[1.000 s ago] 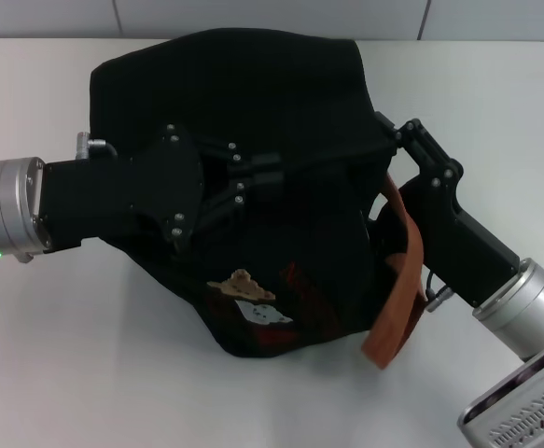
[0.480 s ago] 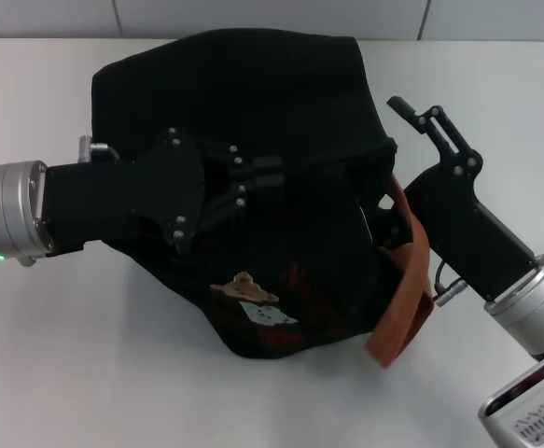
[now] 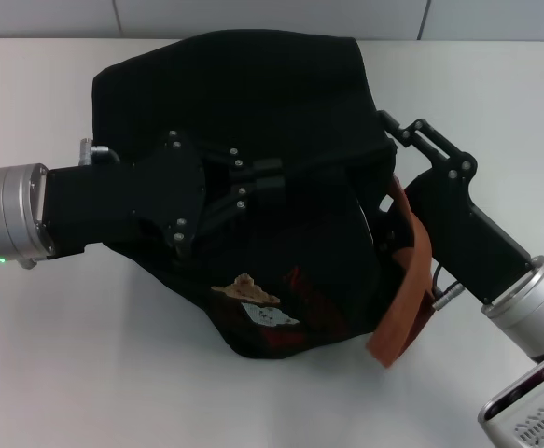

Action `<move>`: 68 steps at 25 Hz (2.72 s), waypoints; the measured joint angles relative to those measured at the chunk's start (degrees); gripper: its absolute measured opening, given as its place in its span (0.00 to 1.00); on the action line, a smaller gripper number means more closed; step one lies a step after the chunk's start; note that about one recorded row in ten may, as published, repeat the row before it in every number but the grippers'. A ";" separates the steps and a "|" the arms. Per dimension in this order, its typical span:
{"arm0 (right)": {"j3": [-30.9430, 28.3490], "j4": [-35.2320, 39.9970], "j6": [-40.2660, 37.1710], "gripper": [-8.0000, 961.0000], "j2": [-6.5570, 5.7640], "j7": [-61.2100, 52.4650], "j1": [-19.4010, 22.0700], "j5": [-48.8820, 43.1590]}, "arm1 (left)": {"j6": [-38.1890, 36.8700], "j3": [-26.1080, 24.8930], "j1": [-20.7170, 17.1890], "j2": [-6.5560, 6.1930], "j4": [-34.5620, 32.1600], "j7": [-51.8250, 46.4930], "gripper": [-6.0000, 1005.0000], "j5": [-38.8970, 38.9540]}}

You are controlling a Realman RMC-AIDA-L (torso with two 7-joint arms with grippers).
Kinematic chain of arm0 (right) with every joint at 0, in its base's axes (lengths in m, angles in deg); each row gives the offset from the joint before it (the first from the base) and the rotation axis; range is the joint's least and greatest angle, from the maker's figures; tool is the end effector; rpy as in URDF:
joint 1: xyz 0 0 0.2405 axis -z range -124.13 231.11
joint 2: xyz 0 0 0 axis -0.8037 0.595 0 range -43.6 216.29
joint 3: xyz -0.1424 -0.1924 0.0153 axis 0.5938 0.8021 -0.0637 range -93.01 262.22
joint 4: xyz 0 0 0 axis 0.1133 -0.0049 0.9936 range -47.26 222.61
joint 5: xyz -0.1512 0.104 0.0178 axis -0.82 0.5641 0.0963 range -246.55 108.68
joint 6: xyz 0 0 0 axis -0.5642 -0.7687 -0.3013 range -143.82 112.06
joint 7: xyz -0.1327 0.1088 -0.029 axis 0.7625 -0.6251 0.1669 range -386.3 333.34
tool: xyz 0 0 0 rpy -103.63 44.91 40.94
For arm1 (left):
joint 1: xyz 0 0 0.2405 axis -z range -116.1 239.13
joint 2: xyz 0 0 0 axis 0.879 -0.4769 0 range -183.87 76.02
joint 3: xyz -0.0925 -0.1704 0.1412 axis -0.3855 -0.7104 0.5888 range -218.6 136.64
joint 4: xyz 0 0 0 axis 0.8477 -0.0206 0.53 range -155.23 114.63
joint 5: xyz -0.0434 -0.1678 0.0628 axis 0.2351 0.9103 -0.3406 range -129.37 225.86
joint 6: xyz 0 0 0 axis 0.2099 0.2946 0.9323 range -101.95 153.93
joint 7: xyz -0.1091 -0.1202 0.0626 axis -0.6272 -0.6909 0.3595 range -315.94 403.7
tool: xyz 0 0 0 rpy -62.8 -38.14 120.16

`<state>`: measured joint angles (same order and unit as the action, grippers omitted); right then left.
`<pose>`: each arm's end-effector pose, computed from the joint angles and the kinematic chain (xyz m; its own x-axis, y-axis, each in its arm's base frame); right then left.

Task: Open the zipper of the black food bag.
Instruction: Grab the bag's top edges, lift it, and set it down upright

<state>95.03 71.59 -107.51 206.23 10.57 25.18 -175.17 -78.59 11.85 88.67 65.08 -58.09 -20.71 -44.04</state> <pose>0.1800 0.2636 -0.0666 0.7160 0.6656 -0.2105 0.0777 -0.3756 -0.9235 -0.1636 0.2707 -0.0062 0.6909 0.0107 0.7229 0.0968 -0.9923 -0.0779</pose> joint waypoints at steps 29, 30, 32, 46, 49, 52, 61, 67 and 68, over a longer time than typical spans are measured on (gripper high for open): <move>-0.58 0.75 4.37 0.01 0.00 -0.04 -0.65 -4.30 | -1.00 -0.36 -0.73 -0.22 0.01 0.55 0.09 1.05; -0.58 0.98 4.39 0.01 0.00 -0.17 -0.44 -4.25 | -1.01 -0.38 -0.88 -0.25 0.00 0.63 0.09 1.28; -0.61 1.50 4.46 0.01 0.01 -0.38 0.09 -4.18 | -1.04 -0.45 -1.68 -0.36 0.00 0.97 0.09 2.15; -4.53 3.21 8.53 0.01 0.00 -0.49 2.68 -4.01 | -2.05 -4.41 -5.77 -0.64 0.00 3.13 0.09 4.98; -5.20 3.95 9.23 0.01 0.01 -0.59 3.25 -4.00 | -2.18 -5.81 -6.56 -0.65 0.00 3.63 0.09 4.99; -5.30 4.97 9.80 0.01 0.00 -1.45 3.67 -3.99 | -2.21 -7.08 -7.26 -0.80 0.00 3.67 0.09 5.00; -5.35 8.12 10.99 0.02 -0.10 -6.26 4.60 -3.94 | -1.99 -9.54 -9.79 -0.83 0.00 3.77 0.09 4.95; -5.38 8.10 10.50 0.02 -0.17 -8.83 4.47 -3.95 | -1.51 -10.13 -10.61 -0.99 2.65 5.43 0.09 4.92; -5.59 8.01 9.62 0.02 -0.18 -10.08 4.37 -3.95 | -1.22 -10.22 -10.62 -1.05 3.54 5.95 0.09 4.84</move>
<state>89.45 79.60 -97.89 206.05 0.49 29.56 -179.12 -79.82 1.62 78.05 64.03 -54.55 -14.75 -39.20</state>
